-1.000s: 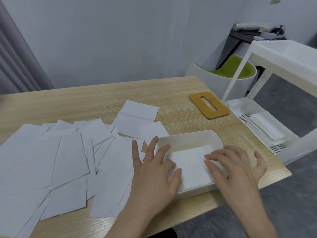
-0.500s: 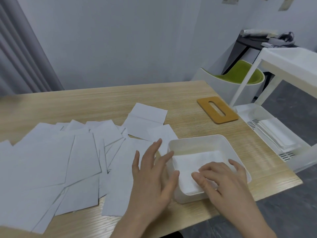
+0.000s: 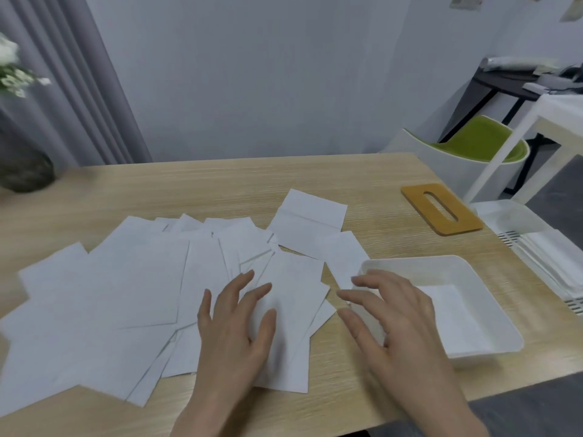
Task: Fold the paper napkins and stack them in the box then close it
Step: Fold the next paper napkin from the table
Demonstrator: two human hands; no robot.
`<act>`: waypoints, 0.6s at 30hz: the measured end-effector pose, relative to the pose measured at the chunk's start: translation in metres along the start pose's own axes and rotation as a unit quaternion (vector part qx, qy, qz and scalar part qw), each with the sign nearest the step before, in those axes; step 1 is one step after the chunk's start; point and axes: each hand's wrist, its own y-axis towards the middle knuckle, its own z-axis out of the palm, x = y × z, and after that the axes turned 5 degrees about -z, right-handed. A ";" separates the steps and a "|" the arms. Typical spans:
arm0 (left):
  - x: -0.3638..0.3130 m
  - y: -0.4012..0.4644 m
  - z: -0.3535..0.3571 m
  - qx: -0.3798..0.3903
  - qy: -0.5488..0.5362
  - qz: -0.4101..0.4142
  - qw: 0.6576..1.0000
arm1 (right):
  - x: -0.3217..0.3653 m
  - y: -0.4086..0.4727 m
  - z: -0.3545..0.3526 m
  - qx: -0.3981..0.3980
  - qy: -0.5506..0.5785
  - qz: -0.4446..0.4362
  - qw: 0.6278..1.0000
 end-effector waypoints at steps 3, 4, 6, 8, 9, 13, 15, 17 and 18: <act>0.008 -0.002 -0.006 -0.001 0.013 0.008 1.000 | 0.012 0.005 0.013 0.006 -0.003 -0.014 1.000; 0.011 -0.002 -0.008 0.000 0.017 0.007 1.000 | 0.015 0.007 0.016 0.009 -0.003 -0.020 1.000; 0.016 -0.002 -0.012 0.007 0.026 0.000 1.000 | 0.021 0.009 0.023 0.025 -0.003 -0.028 0.999; 0.021 -0.002 -0.015 0.022 0.050 -0.006 0.998 | 0.026 0.010 0.031 0.046 -0.007 -0.030 0.998; 0.023 -0.002 -0.015 0.033 0.073 -0.002 0.997 | 0.027 0.010 0.036 0.057 -0.013 -0.027 0.998; 0.033 0.001 -0.010 0.098 0.145 0.024 0.984 | 0.023 0.011 0.065 0.175 -0.018 0.037 0.984; 0.038 0.001 -0.004 0.122 0.177 0.039 0.976 | 0.015 0.008 0.078 0.218 -0.032 0.085 0.972; 0.040 0.000 0.000 0.141 0.207 0.053 0.967 | 0.011 0.007 0.087 0.225 -0.033 0.120 0.966; 0.041 0.000 0.000 0.145 0.207 0.050 0.966 | 0.009 0.006 0.089 0.226 -0.039 0.125 0.965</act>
